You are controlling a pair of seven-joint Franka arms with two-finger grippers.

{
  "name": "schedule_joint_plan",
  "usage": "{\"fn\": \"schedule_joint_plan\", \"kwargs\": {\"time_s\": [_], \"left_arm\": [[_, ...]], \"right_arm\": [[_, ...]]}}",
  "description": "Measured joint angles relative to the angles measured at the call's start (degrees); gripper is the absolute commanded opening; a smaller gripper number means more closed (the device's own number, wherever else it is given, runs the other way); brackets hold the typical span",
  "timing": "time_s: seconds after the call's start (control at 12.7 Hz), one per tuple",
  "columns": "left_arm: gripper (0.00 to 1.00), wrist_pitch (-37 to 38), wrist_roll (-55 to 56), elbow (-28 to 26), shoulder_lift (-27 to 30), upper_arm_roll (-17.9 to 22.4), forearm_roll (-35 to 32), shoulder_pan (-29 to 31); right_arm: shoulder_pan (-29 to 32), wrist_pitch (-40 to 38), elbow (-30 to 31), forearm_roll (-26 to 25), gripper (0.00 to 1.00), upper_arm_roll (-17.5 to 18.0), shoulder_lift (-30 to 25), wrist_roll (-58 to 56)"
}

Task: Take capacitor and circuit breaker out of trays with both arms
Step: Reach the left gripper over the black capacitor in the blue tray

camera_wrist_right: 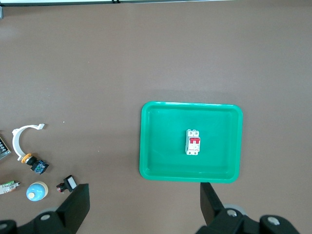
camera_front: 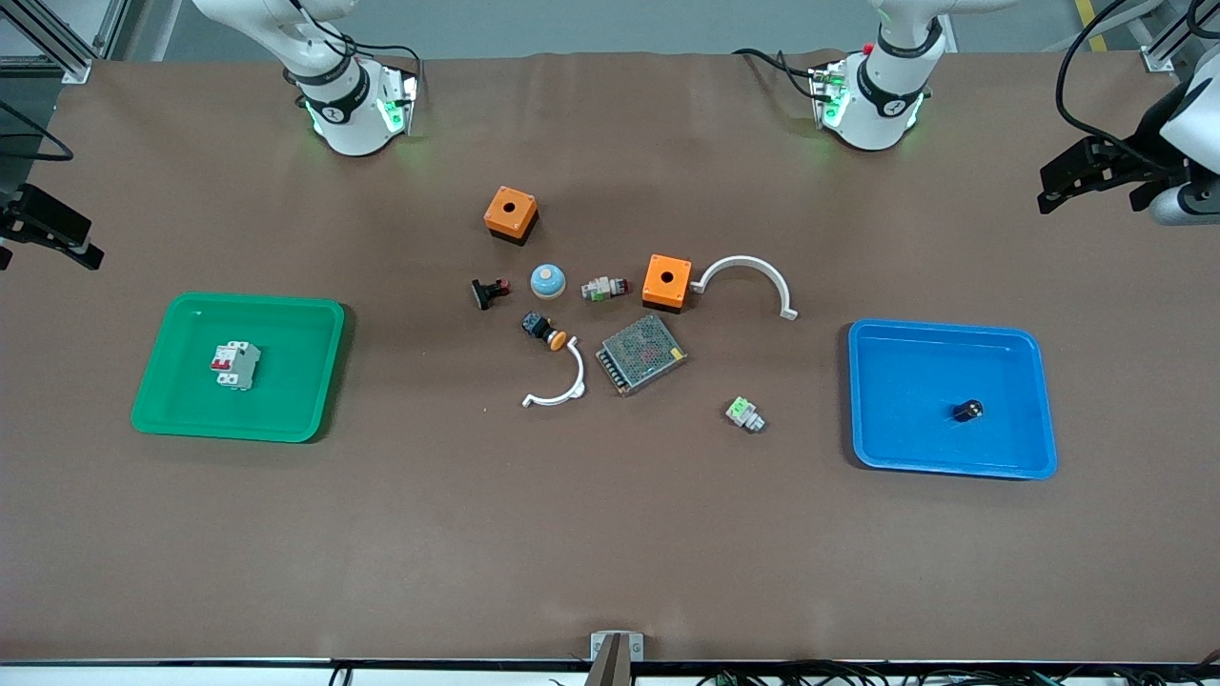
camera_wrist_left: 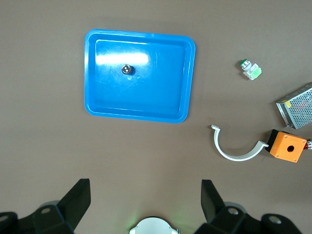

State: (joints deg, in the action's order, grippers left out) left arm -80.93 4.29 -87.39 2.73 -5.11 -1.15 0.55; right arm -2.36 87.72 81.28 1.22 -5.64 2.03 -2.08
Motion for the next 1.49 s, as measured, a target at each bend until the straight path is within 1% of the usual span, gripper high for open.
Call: {"fn": "schedule_joint_plan", "kwargs": {"time_s": [0.55,0.71,0.86,1.02,1.1,1.26,1.49], "left_arm": [[1.00,-0.11,0.00,0.57,-0.68,0.03,0.00,0.06],[1.00,-0.30,0.00,1.10,-2.56,0.05,0.00,0.15],[1.00,-2.10,0.14,0.95,-6.09,0.12,0.00,1.05],[1.00,-7.81,0.14,-0.58,-10.20,0.20,-0.05,3.08],[1.00,-11.82,0.14,-2.34,-11.91,0.23,-0.28,4.14],[1.00,-20.20,0.09,-7.26,-14.39,0.26,-0.83,5.65],[1.00,-32.63,0.10,-16.13,-15.95,0.27,-2.03,6.62]], "right_arm": [[0.00,0.03,0.00,0.00,1.00,0.00,0.00,0.00],[0.00,0.04,0.00,0.00,1.00,0.00,0.00,0.00],[0.00,0.04,-0.02,0.00,1.00,-0.02,0.01,0.00],[0.00,0.04,-0.04,0.00,1.00,-0.02,0.01,0.00],[0.01,0.05,-0.06,0.00,1.00,-0.03,0.01,0.00],[0.18,-0.09,-0.05,0.00,1.00,-0.20,0.03,0.00],[1.40,-0.61,0.58,-0.10,1.00,-0.53,1.12,0.03]]}}
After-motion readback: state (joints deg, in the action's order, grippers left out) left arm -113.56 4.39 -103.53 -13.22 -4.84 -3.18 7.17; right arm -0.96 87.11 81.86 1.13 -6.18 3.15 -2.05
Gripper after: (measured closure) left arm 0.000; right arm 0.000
